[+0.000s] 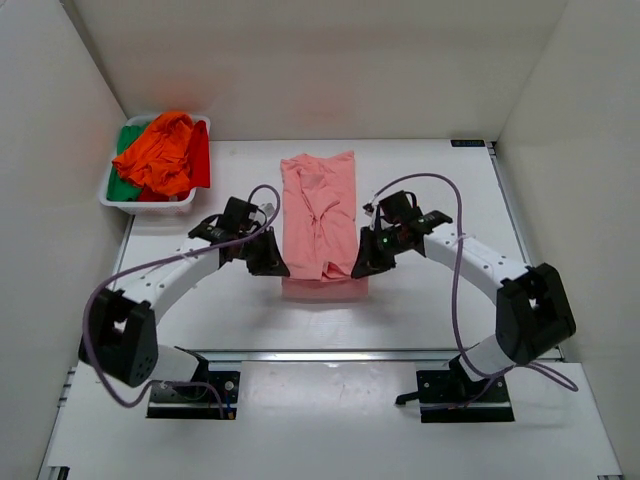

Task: Fold and stack the t-shirts
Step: Fold the folded rectangular tshirt in 1/3 of the way

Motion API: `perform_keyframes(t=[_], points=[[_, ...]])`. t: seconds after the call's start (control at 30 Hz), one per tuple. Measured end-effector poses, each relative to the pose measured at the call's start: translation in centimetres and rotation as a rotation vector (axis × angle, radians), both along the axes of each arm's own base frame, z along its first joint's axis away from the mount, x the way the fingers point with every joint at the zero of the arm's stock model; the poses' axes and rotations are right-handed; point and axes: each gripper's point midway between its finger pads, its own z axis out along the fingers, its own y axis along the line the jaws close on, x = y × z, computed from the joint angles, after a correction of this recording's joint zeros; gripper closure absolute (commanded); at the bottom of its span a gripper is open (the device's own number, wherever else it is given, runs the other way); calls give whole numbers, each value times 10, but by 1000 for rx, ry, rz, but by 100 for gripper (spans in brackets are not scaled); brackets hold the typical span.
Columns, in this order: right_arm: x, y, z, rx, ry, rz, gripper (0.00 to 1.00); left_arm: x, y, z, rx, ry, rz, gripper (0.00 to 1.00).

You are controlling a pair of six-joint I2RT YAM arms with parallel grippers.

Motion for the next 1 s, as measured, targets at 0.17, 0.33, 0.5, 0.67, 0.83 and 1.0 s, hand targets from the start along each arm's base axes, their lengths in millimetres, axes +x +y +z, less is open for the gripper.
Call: perform_keyframes(t=[0.17,0.33,0.5,0.67,0.83,1.0], points=[[41,0,0,-2,-3,24,100,42,2,-7,26,11,10,100],[80,-1,-3,1,-12,28,100,84,0,-9,26,1,13,100],[114,1,-11,-5,-15,44,96,111,-3,-26,27,19,19,99],[143,5,-24,3,-22,47,68,124,3,-46,21,54,56,63],[185,3,-21,62,-94,-35,41,165,12,-35,-76,-7,191,42],[216,-16,1,140,-218,-173,35,211,28,-5,-244,-159,394,39]])
